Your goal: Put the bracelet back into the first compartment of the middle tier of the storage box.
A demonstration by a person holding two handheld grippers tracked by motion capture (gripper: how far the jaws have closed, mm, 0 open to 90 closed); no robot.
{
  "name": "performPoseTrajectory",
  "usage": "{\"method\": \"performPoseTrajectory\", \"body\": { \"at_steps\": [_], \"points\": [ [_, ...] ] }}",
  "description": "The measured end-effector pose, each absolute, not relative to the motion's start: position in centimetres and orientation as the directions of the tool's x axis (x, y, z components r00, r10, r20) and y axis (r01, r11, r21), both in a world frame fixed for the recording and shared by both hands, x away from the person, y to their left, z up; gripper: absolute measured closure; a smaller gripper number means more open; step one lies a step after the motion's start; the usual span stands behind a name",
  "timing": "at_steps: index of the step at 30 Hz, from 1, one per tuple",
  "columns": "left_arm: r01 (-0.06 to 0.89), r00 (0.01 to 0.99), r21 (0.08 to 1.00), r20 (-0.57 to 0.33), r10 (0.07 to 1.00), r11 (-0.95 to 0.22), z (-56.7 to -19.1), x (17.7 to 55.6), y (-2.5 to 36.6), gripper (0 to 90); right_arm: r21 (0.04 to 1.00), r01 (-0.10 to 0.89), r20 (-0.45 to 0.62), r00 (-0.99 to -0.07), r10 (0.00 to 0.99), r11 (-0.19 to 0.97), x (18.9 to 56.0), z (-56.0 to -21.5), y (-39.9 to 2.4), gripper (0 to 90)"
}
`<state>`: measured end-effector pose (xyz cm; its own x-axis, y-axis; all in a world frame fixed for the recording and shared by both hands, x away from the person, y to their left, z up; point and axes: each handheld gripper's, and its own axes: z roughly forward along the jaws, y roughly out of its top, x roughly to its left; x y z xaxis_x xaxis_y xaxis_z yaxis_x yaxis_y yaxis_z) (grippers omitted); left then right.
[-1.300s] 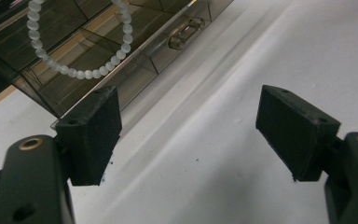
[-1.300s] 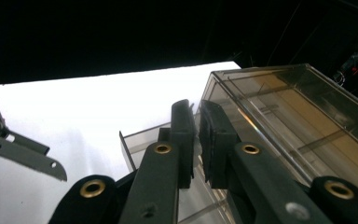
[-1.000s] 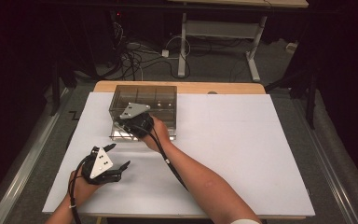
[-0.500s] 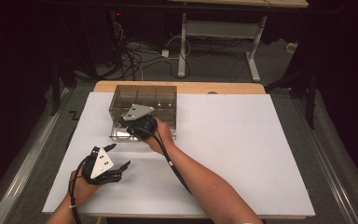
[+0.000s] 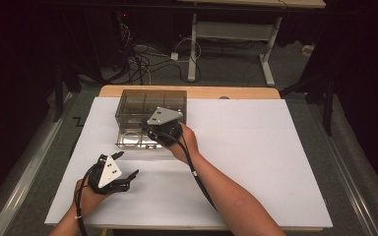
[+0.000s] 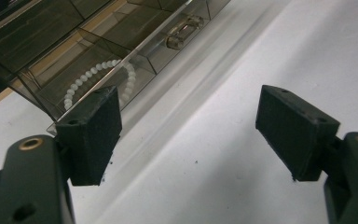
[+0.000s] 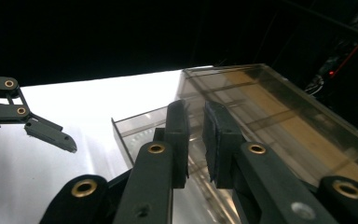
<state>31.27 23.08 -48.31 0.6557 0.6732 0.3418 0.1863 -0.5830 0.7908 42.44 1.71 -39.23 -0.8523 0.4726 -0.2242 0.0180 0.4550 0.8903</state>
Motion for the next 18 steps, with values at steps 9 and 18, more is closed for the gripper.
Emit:
{"method": "performPoseTrajectory", "body": {
  "at_steps": [9,18],
  "points": [
    [0.191,0.656,0.787,0.342,0.673,-0.586,-48.4,31.3,23.0,22.3,0.891,0.004,-0.255,-0.822,0.510,0.453,42.1,-38.1,-0.9,77.8],
    [0.193,0.656,0.785,0.343,0.672,-0.589,-48.4,31.3,22.9,22.3,0.890,0.005,-0.274,-0.794,0.543,0.457,42.0,-37.7,-3.5,74.8]
  ]
}}
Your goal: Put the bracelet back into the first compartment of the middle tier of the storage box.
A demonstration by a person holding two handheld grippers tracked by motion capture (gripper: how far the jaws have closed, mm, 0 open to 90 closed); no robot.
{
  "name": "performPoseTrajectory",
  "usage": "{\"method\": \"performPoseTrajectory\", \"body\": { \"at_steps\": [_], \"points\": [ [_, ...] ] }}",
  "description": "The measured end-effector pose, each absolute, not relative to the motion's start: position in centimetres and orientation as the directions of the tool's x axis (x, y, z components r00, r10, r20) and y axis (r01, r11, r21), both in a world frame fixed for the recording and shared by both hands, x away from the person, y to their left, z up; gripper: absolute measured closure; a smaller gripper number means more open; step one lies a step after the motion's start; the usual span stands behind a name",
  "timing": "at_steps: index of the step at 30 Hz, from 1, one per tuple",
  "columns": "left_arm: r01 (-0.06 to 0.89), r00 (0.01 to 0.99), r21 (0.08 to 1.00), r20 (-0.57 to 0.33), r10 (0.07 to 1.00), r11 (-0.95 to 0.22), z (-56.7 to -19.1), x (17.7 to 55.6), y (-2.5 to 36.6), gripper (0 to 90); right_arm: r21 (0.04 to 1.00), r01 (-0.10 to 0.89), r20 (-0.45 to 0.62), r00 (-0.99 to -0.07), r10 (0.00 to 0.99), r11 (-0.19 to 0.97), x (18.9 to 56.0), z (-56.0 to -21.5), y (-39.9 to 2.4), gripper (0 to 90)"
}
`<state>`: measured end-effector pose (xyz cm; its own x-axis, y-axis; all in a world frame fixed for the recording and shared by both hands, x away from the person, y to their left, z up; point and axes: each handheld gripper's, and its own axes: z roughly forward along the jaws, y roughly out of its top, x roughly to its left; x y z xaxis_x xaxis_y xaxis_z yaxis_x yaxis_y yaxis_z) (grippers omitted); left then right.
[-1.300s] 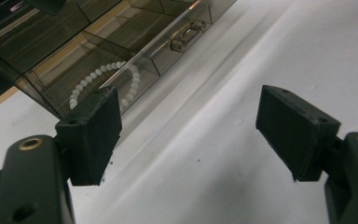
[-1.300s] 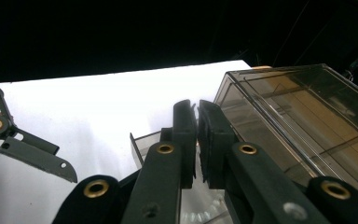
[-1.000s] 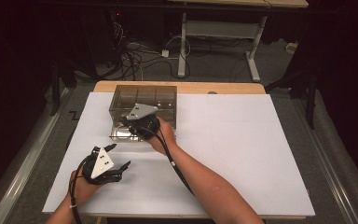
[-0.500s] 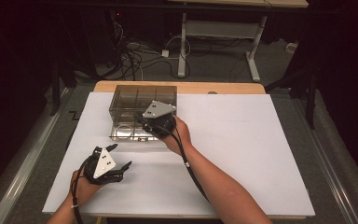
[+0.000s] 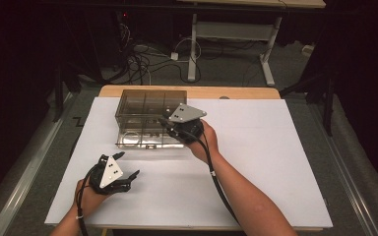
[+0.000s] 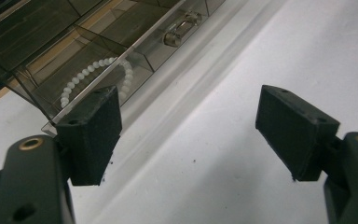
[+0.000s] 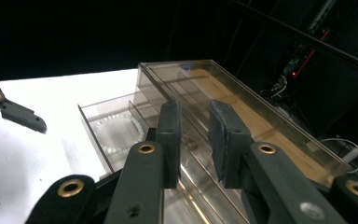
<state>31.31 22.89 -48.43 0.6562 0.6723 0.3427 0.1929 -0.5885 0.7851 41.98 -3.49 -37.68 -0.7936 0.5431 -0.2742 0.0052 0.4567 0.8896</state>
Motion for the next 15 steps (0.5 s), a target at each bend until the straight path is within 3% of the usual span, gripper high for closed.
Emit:
{"method": "performPoseTrajectory", "body": {
  "at_steps": [7,15],
  "points": [
    [0.196,0.654,0.783,0.344,0.674,-0.590,-48.5,31.4,22.8,22.3,0.889,0.011,-0.287,-0.766,0.576,0.457,42.0,-37.3,-5.9,71.3],
    [0.199,0.657,0.780,0.344,0.671,-0.594,-48.6,31.4,22.6,22.3,0.895,0.033,-0.289,-0.717,0.635,0.444,41.8,-36.7,-8.6,58.6]
  ]
}}
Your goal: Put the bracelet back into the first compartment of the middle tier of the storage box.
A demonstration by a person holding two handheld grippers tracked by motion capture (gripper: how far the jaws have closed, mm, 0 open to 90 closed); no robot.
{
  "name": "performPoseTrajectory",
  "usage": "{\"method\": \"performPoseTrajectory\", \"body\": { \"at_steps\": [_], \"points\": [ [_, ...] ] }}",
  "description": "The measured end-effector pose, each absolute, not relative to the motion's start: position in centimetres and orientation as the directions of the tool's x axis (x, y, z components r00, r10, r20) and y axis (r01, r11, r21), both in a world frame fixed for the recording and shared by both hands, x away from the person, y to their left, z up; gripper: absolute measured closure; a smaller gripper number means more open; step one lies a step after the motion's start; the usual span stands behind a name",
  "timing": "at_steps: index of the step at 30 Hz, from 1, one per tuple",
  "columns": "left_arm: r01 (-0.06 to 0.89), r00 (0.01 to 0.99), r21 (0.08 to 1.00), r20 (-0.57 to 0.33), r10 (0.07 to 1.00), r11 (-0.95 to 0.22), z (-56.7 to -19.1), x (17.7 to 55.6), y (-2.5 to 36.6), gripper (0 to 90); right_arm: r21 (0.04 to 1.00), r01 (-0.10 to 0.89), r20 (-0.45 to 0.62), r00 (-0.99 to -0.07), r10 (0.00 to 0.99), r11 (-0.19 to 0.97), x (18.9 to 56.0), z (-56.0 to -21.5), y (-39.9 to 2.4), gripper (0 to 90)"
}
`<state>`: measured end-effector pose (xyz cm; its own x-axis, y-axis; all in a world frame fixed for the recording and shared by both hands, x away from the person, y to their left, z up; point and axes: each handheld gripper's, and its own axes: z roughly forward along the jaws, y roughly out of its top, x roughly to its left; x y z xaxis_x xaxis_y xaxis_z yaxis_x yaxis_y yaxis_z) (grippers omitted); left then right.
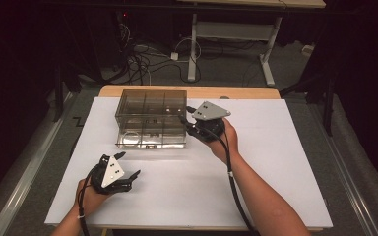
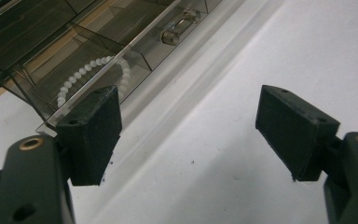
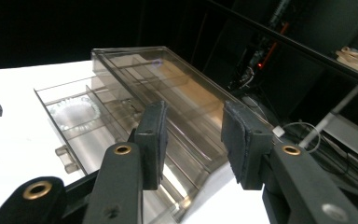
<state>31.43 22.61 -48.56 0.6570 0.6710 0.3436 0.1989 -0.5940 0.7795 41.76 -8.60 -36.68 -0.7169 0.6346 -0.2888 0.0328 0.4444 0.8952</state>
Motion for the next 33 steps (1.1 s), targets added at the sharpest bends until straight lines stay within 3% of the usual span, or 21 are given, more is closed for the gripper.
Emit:
{"method": "performPoseTrajectory", "body": {
  "at_steps": [19,26,33],
  "points": [
    [0.199,0.656,0.779,0.345,0.671,-0.595,-48.5,31.4,22.7,22.3,0.910,0.038,-0.300,-0.628,0.718,0.413,40.4,-36.9,-13.2,19.9],
    [0.201,0.657,0.777,0.346,0.670,-0.597,-48.6,31.4,22.6,22.3,0.935,0.044,-0.255,-0.606,0.753,0.352,39.8,-37.2,-15.9,17.2],
    [0.202,0.655,0.775,0.347,0.671,-0.598,-48.6,31.4,22.5,22.3,0.929,0.051,-0.271,-0.578,0.770,0.366,39.0,-37.6,-18.2,16.0]
  ]
}}
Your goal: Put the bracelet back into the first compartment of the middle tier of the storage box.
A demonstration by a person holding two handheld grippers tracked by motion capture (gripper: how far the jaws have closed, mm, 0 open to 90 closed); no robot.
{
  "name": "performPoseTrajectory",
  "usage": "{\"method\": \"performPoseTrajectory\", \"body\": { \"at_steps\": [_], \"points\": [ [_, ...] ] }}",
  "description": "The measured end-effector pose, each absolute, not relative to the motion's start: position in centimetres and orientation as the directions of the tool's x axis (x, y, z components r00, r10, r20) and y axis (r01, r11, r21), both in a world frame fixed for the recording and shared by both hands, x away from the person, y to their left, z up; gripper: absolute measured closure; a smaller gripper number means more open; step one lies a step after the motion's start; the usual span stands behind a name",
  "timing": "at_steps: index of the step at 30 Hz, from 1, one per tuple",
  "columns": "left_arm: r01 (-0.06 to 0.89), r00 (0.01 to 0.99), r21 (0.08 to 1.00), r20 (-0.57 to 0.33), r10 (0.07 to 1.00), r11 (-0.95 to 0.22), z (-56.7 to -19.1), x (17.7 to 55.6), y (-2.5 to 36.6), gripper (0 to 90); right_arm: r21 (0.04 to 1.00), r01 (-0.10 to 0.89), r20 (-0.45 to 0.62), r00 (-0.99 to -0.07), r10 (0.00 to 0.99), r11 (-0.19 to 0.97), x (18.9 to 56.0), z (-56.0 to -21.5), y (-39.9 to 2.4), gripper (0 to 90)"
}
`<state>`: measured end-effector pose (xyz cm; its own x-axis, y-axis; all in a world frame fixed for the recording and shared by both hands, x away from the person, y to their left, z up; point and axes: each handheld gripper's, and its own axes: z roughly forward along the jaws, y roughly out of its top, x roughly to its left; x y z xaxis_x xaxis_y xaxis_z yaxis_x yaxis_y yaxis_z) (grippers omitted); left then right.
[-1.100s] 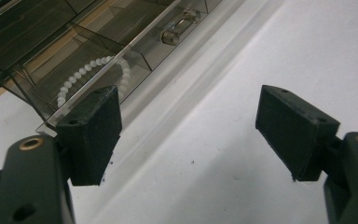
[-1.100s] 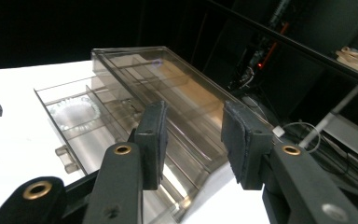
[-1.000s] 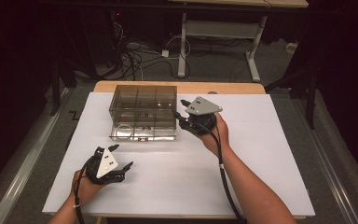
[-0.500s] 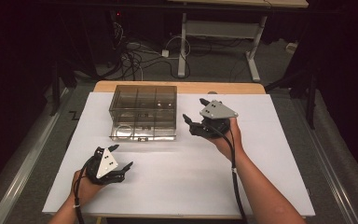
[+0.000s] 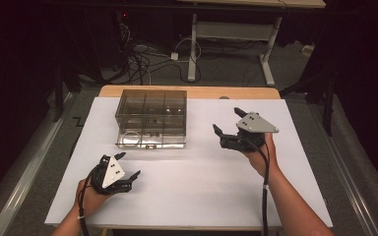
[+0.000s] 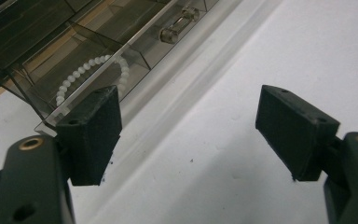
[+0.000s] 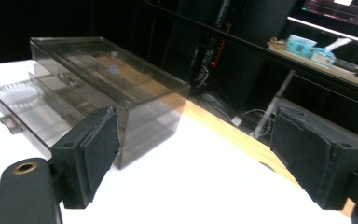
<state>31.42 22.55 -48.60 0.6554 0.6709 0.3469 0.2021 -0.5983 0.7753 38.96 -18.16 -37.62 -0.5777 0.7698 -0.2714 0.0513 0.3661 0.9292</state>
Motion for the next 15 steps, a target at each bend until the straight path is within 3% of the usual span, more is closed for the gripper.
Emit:
{"method": "performPoseTrajectory", "body": {
  "at_steps": [15],
  "points": [
    [0.201,0.653,0.775,0.349,0.672,-0.599,-48.5,31.3,22.5,22.3,0.920,0.077,-0.289,-0.528,0.798,0.383,36.8,-38.9,-21.6,15.6]
  ]
}}
